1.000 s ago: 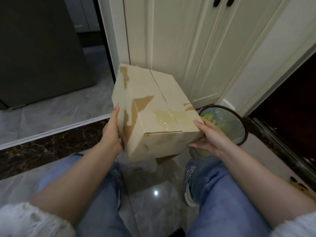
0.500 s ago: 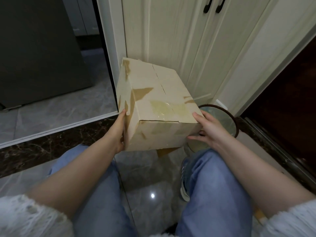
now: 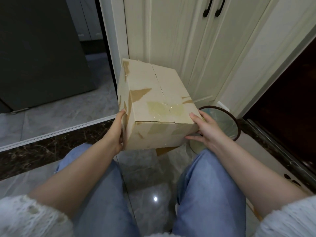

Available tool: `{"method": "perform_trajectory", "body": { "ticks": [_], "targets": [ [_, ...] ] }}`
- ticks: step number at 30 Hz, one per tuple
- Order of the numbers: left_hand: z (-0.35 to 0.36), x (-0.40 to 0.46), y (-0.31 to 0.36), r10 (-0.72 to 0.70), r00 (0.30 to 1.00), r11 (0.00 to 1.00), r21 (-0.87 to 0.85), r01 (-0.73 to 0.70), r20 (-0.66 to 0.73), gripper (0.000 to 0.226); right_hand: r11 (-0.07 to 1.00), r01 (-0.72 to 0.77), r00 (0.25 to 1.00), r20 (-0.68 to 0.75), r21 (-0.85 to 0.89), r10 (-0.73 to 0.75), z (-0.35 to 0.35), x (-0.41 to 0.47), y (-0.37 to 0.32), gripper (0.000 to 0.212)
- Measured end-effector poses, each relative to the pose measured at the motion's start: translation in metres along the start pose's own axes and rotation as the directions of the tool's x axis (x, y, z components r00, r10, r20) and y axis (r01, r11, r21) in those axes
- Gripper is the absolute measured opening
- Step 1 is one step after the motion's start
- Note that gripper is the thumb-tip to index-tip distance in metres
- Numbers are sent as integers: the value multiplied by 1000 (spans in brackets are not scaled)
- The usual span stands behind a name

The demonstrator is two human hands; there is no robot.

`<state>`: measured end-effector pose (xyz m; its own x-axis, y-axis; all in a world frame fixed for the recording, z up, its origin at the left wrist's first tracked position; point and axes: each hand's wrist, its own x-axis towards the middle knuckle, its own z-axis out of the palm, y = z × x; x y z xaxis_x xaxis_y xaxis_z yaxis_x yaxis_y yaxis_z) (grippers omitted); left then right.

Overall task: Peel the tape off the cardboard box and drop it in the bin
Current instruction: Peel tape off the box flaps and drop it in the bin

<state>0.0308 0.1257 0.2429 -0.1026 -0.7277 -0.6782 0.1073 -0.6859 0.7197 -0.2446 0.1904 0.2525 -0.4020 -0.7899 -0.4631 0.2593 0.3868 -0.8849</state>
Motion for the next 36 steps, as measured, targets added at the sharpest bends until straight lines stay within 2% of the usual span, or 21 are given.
{"method": "perform_trajectory", "body": {
  "ticks": [5, 8, 12, 19, 25, 29, 36],
  "targets": [
    [-6, -9, 4, -49, 992, 992, 124, 35, 113, 118, 998, -24, 1000, 15, 53, 23, -4, 1, 14, 57],
    [-10, -14, 8, -84, 983, 977, 206, 50, 162, 129, 999, -23, 1000, 21, 47, 22, -3, 1, 18, 59],
    [-16, -6, 15, -120, 969, 959, 279, 57, 216, 161, 999, -38, 999, 36, 32, 37, -2, 3, 18, 58],
    [-12, 6, 16, -141, 950, 934, 356, 34, 280, 164, 1000, -19, 999, 29, 7, 19, -6, 11, 18, 50],
    [-8, 11, 17, -146, 953, 928, 371, 39, 266, 166, 1000, -8, 999, 42, -21, 9, -8, 9, 21, 27],
    [-6, 7, 19, -150, 953, 914, 404, 32, 264, 168, 995, -5, 998, 55, -98, 10, -7, 8, 21, 34],
    [5, 0, 21, -91, 981, 928, 373, 20, 174, 175, 986, -56, 998, 7, -154, 58, 2, 10, 13, 39]
  ]
}}
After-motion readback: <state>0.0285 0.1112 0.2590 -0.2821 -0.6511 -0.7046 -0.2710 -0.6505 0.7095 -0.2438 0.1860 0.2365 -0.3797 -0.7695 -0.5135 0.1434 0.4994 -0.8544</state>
